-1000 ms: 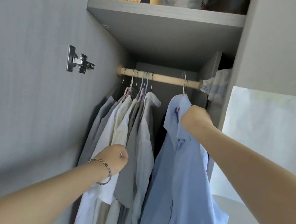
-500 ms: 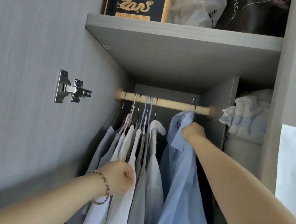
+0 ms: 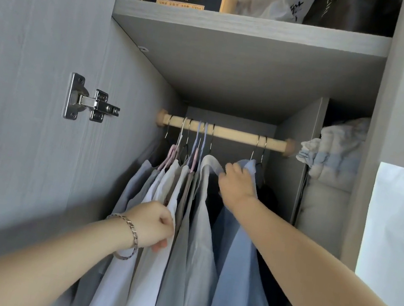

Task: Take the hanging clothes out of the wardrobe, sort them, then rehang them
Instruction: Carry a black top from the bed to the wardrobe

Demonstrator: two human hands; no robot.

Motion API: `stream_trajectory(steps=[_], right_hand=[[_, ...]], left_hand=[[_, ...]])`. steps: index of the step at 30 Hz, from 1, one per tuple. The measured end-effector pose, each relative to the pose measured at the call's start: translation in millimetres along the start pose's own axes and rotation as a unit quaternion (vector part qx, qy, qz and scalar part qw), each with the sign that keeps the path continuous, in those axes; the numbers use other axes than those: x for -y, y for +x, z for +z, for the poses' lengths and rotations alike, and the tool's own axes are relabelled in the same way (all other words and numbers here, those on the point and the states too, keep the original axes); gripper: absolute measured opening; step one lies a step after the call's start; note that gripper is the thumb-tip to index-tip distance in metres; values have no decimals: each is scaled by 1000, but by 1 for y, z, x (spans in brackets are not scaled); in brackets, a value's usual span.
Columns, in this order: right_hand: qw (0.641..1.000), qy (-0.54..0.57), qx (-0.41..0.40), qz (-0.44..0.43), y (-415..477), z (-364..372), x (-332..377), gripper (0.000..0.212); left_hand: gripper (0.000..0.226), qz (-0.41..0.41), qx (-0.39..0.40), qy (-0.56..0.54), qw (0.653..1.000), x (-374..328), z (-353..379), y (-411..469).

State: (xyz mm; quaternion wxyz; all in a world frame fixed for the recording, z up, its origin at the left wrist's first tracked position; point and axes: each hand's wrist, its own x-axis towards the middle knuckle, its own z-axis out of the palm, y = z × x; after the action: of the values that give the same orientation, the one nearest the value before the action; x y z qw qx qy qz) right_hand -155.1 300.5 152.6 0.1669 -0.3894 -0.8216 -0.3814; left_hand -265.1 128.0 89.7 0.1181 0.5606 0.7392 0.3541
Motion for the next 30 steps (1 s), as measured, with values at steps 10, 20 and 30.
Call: stream_trajectory(steps=[10, 20, 30], right_hand=[[984, -62, 165, 19, -3, 38, 10, 43], [918, 341, 189, 71, -62, -23, 4, 32], [804, 467, 310, 200, -259, -67, -3, 8]], left_hand=[[21, 8, -18, 7, 1000, 7, -2, -8], [23, -33, 65, 89, 993, 6, 17, -12], [17, 62, 271, 198, 940, -24, 131, -72]])
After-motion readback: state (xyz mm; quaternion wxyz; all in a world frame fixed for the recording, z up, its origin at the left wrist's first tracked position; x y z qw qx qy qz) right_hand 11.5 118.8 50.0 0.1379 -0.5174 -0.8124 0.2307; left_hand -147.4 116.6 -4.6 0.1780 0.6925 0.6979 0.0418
